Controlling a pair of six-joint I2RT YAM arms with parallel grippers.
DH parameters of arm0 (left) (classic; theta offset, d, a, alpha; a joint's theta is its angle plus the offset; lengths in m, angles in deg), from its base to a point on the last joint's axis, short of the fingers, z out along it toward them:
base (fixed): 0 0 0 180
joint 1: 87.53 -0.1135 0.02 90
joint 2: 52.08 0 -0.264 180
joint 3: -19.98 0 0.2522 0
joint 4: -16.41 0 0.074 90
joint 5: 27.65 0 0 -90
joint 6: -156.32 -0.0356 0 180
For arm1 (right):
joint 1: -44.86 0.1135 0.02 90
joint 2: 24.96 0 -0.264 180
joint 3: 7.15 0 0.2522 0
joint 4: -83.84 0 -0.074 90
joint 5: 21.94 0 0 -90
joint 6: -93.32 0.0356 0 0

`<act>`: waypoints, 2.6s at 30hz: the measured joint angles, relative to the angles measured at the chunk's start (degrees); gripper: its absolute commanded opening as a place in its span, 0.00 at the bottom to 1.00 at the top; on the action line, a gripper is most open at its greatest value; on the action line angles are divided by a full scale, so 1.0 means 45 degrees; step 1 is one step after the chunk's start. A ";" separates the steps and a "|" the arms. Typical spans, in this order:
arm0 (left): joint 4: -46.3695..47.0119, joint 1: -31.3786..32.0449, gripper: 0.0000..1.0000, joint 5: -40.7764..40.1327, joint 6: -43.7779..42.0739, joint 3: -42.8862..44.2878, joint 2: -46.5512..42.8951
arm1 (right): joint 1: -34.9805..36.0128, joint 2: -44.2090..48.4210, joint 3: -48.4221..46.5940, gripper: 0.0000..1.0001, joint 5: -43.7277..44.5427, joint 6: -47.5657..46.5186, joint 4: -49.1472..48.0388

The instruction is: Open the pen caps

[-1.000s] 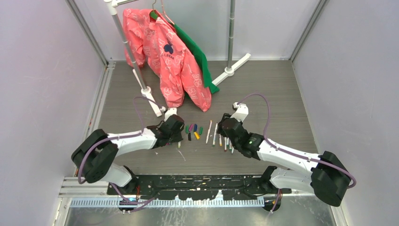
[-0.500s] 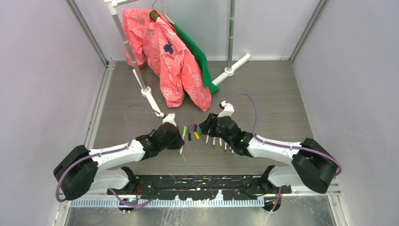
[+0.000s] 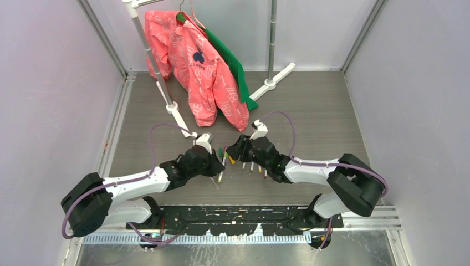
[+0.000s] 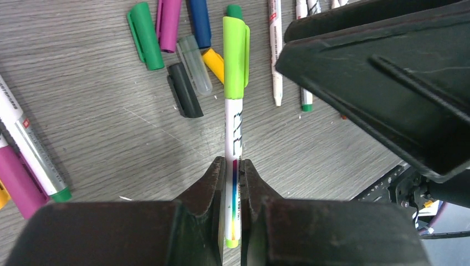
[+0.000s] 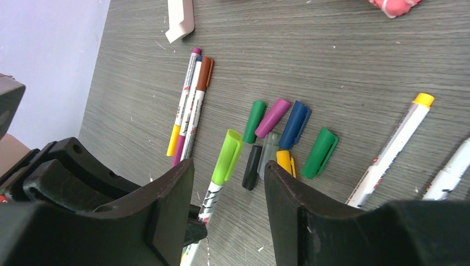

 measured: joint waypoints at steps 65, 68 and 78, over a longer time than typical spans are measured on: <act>0.2123 0.0515 0.00 0.1103 0.0627 -0.0121 0.1549 | -0.0413 -0.1345 0.0384 0.01 -0.1491 0.0539 -0.2127; 0.2458 0.0515 0.00 0.1112 0.0636 -0.0223 0.1379 | -0.0855 -0.1117 0.0398 0.01 -0.2181 0.0408 -0.2123; 0.3861 0.0447 0.00 0.1316 0.0670 -0.0607 0.0588 | -0.2482 -0.0491 0.0403 0.01 -0.5221 0.0228 -0.2773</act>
